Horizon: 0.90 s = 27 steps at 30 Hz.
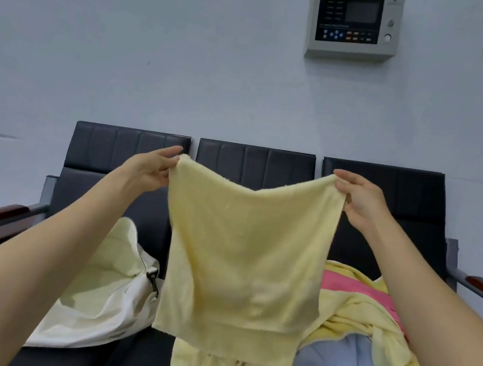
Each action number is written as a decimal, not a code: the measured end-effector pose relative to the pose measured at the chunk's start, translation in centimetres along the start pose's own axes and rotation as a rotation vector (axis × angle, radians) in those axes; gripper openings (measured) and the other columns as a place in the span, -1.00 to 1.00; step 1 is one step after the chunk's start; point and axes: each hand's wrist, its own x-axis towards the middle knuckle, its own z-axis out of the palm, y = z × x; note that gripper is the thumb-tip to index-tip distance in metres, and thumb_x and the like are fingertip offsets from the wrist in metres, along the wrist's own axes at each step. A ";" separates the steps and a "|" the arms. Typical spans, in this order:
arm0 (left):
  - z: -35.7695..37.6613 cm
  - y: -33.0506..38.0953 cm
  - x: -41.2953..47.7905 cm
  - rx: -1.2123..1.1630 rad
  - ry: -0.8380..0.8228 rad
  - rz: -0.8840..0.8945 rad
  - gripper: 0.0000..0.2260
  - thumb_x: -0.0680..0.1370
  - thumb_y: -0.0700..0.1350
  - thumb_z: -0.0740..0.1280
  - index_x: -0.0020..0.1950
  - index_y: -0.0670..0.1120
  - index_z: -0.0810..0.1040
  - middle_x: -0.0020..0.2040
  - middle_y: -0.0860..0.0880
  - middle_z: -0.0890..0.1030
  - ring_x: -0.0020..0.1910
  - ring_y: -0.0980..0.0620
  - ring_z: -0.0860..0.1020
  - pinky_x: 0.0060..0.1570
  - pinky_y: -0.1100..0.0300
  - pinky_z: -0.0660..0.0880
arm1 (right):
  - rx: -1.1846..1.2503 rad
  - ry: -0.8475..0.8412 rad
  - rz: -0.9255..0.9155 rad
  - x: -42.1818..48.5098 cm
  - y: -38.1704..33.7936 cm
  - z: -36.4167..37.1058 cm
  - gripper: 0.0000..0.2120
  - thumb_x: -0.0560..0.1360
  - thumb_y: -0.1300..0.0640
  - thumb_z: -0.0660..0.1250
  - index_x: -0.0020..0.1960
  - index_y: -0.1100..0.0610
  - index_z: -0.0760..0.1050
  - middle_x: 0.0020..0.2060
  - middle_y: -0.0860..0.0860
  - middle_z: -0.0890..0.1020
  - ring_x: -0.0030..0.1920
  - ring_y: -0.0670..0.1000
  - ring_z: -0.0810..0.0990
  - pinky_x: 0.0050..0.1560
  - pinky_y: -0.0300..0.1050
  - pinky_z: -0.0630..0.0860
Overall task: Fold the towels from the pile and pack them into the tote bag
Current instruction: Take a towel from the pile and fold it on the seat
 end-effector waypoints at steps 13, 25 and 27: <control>-1.2 -4.1 -0.9 0.107 0.034 -0.259 -0.93 0.59 -0.24 0.27 0.01 -0.23 0.51 -0.07 -0.13 0.55 -0.19 0.01 0.59 -0.25 0.15 0.56 | 0.283 0.008 0.400 -1.1 3.9 -0.1 -0.81 0.55 0.29 0.30 0.16 0.28 0.49 -0.08 0.15 0.59 -0.09 0.05 0.60 -0.13 -0.10 0.61; -3.5 -8.0 -0.7 0.404 0.119 -0.312 -0.65 0.62 -0.42 0.02 0.31 -0.23 0.43 -0.02 -0.16 0.50 -0.15 -0.06 0.50 0.04 0.05 0.47 | 0.208 0.081 0.477 -1.2 6.2 -0.8 -0.75 0.49 0.48 0.07 0.05 0.32 0.45 0.01 0.16 0.46 -0.04 0.14 0.54 -0.17 -0.04 0.58; -3.5 -8.4 -1.3 0.341 0.075 -0.398 -0.58 0.60 -0.45 -0.07 0.32 -0.21 0.41 0.14 -0.23 0.45 0.06 -0.16 0.51 0.10 0.02 0.41 | 0.195 0.092 0.500 -1.3 6.8 -0.8 -0.73 0.48 0.48 0.06 0.07 0.32 0.44 0.00 0.16 0.46 -0.04 0.14 0.54 -0.07 -0.02 0.57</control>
